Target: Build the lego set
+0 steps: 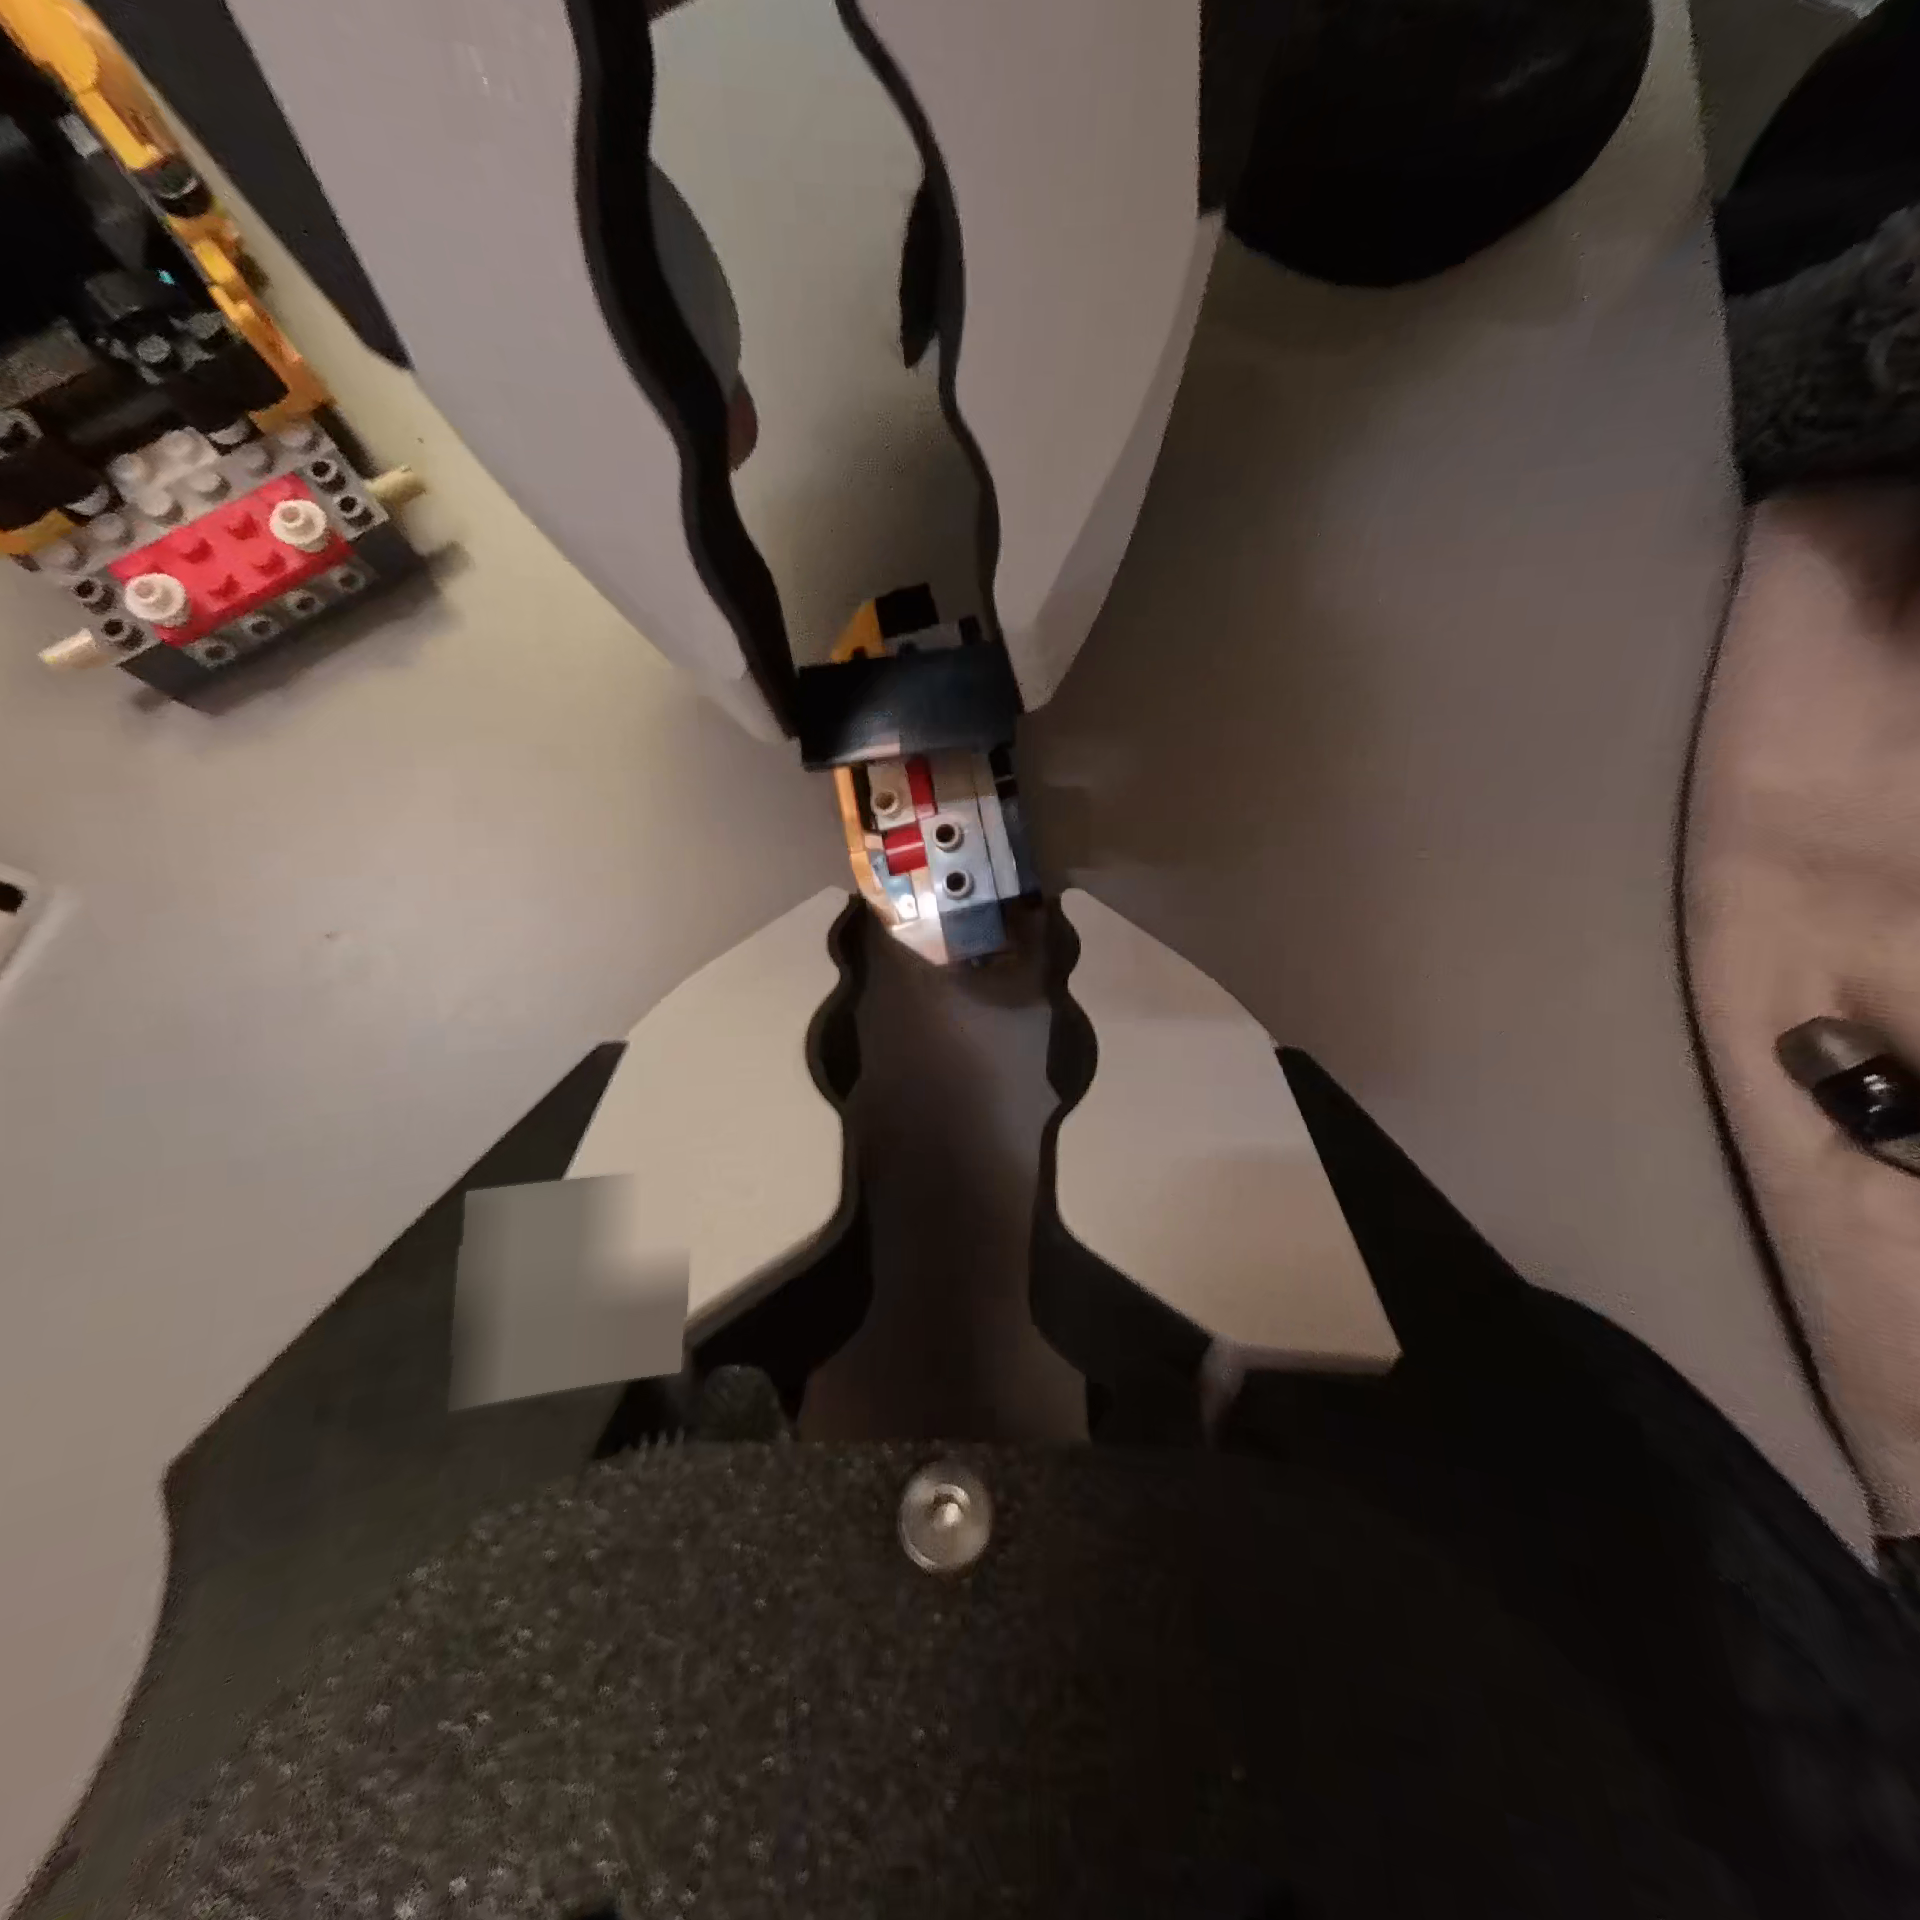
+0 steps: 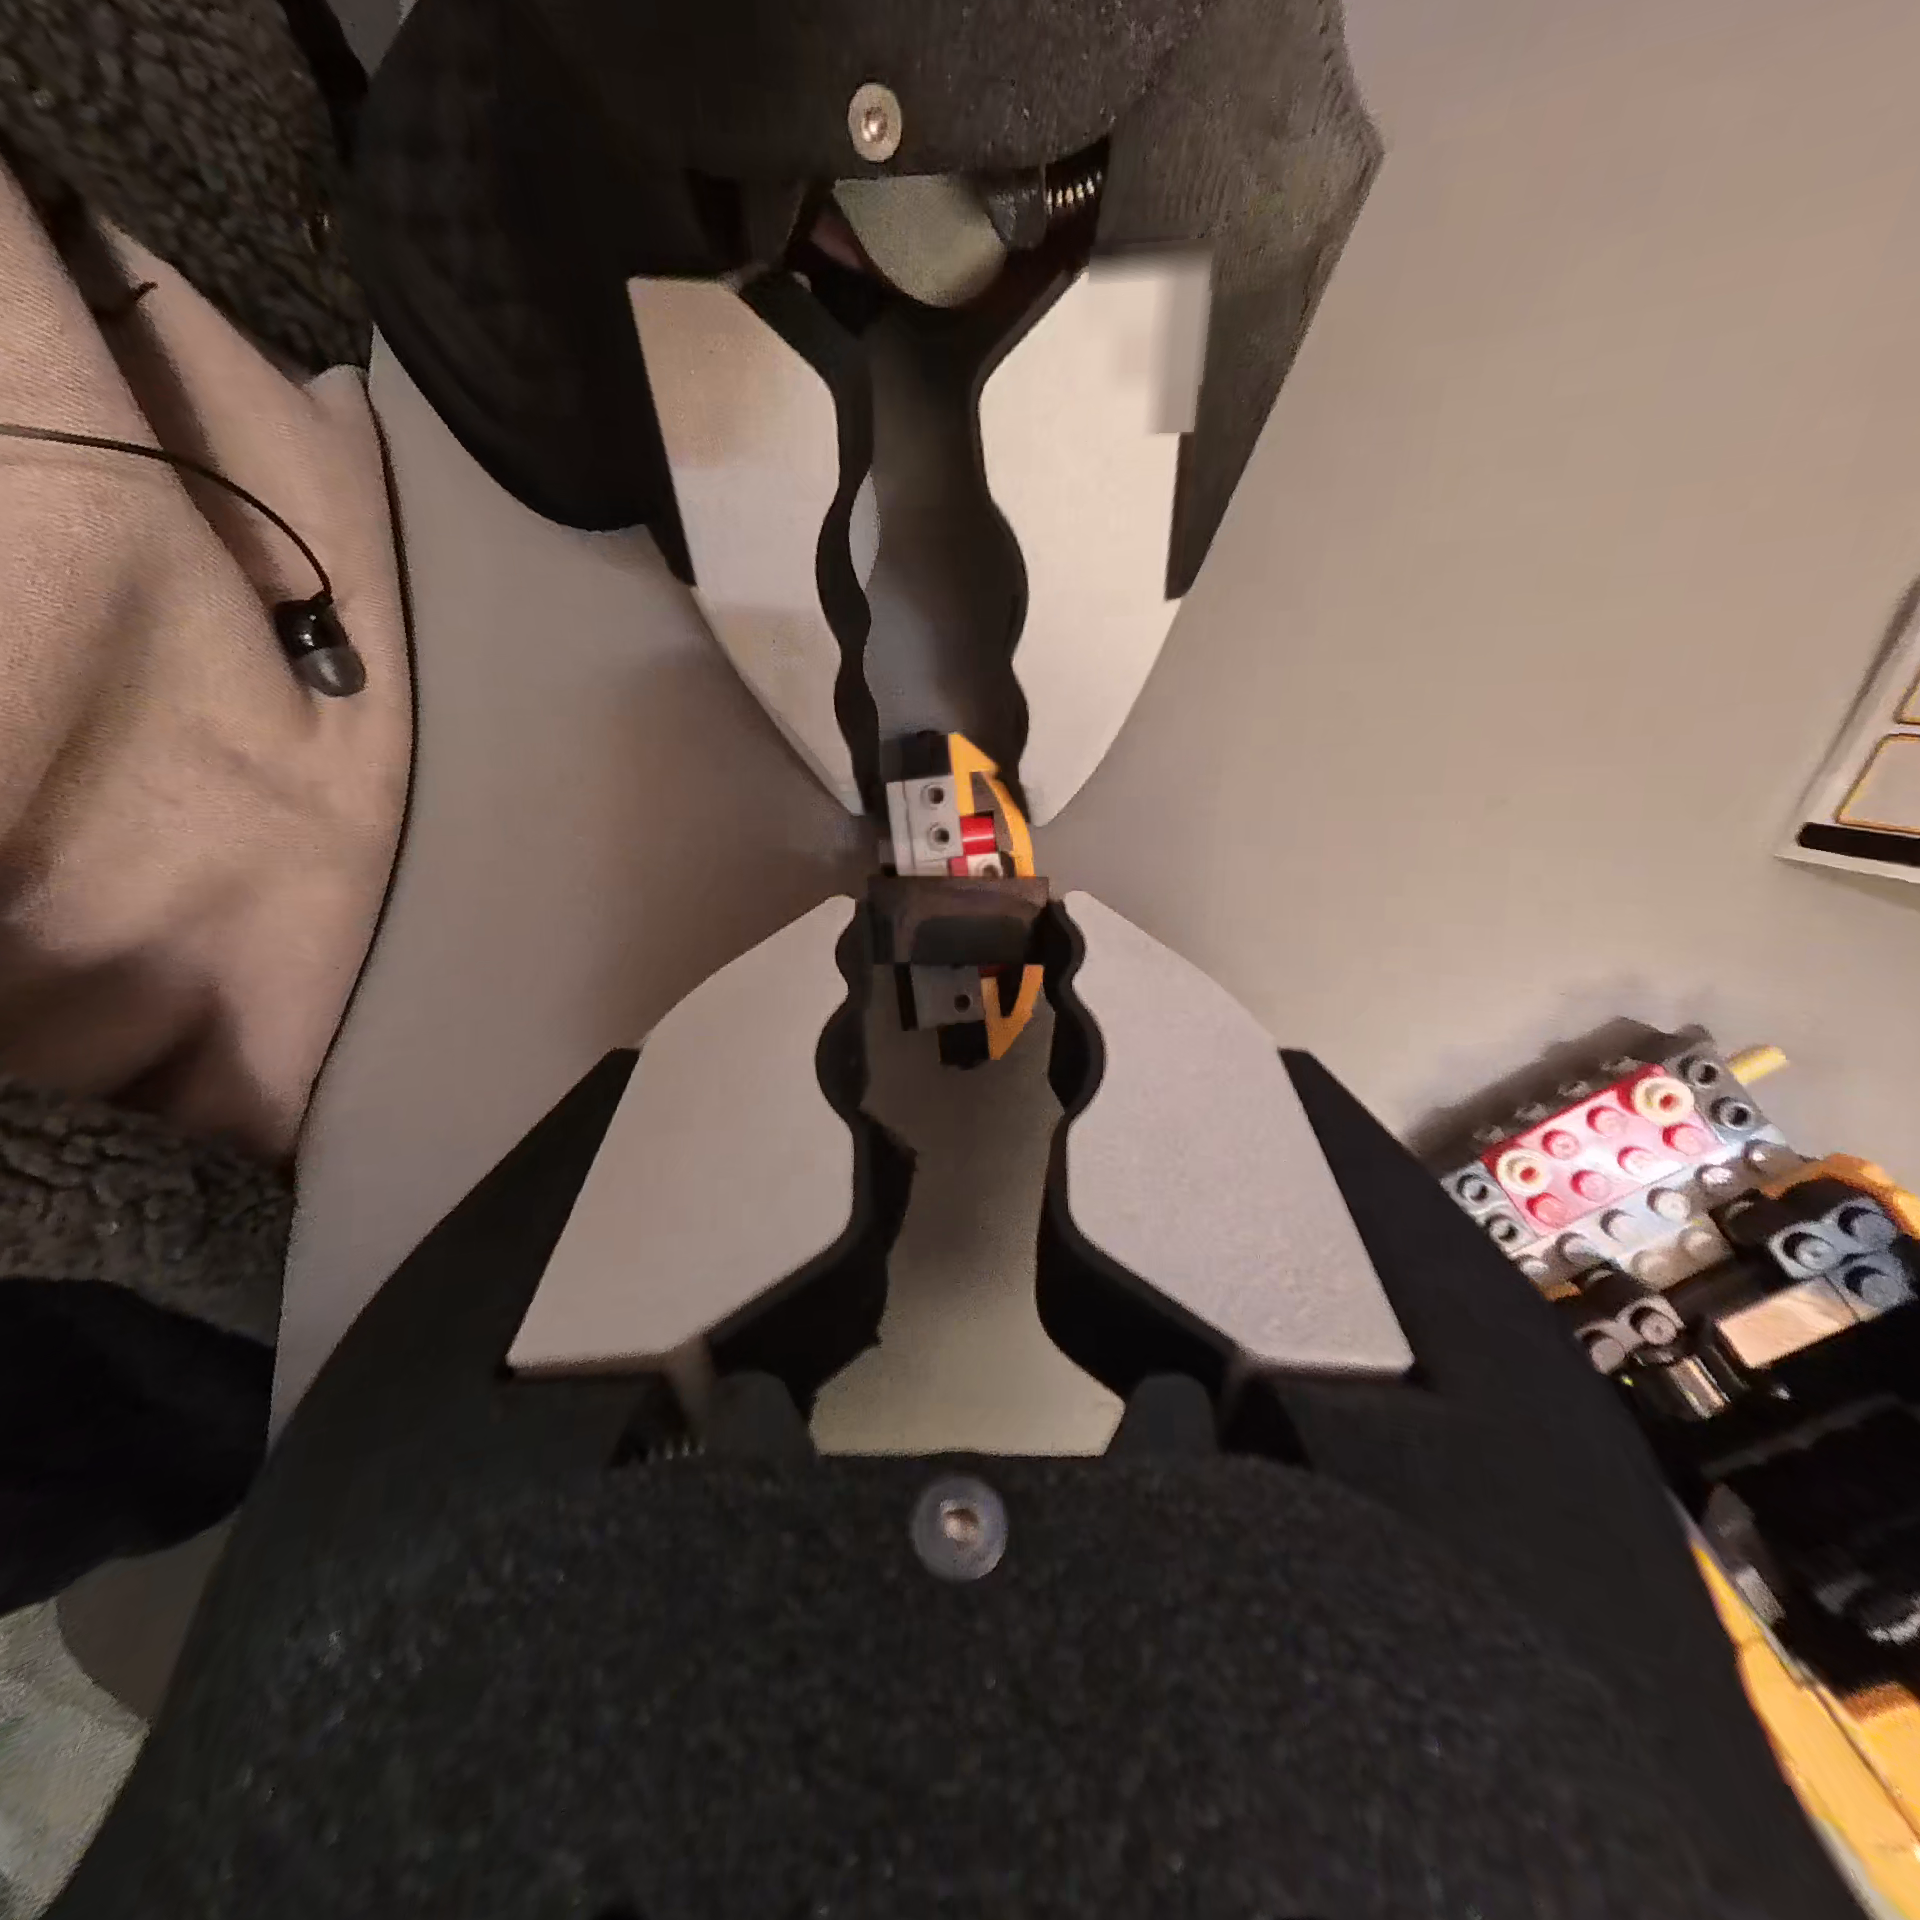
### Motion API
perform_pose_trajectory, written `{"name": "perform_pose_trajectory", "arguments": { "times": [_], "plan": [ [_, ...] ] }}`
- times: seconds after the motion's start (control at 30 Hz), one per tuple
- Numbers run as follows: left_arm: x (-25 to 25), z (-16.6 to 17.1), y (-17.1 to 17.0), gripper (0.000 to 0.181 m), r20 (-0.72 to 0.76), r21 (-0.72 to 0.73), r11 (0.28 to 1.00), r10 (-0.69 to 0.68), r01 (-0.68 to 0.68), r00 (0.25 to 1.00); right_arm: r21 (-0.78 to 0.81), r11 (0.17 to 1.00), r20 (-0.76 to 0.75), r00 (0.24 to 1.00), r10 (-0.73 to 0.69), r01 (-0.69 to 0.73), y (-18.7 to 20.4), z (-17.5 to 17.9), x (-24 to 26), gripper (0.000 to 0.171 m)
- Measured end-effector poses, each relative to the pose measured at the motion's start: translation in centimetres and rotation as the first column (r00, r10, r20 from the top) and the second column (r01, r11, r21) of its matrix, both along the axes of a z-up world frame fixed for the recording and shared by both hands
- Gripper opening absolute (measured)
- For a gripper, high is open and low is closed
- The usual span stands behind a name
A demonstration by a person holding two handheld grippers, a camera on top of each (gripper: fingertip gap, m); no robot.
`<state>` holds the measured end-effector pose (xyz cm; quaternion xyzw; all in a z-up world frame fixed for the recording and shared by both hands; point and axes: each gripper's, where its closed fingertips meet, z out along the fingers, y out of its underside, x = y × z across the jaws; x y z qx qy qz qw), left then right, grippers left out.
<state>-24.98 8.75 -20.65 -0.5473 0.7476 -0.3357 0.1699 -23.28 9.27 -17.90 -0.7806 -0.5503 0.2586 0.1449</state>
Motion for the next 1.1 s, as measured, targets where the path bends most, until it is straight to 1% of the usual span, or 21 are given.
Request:
{"name": "perform_pose_trajectory", "arguments": {
  "times": [0.13,0.23,0.4,0.7,0.87,1.1],
  "plan": [
    [0.3,0.0,-0.3,0.032,0.000,-0.013,1.000,0.003,-0.003,1.000,-0.035,0.999,-0.014,1.000,0.011,-0.012,-0.4,-0.2,-0.2,0.031],
    [0.4,0.0,-0.3,0.031,0.013,0.012,1.000,0.000,0.000,1.000,-0.025,0.999,0.031,0.999,0.037,-0.036,-0.8,-0.8,0.1,0.032],
    [0.5,0.0,-0.4,0.031,0.041,0.059,0.998,-0.026,0.024,0.999,-0.021,0.999,0.045,0.999,0.031,-0.030,-1.1,-0.8,-0.1,0.032],
    [0.6,0.0,-0.5,0.030,0.066,0.075,0.996,-0.051,0.046,0.996,-0.011,0.999,0.110,0.993,0.050,-0.049,-1.2,-0.9,0.1,0.032],
    [0.6,0.0,-0.5,0.031,0.073,0.092,0.994,-0.057,0.050,0.996,-0.033,0.999,0.101,0.994,0.035,-0.032,-1.1,-1.0,0.2,0.032],
    [0.6,0.0,-0.6,0.030,0.077,0.099,0.994,-0.062,0.054,0.995,-0.075,0.995,0.135,0.988,0.068,-0.059,-1.3,-0.9,0.3,0.032]
  ]
}}
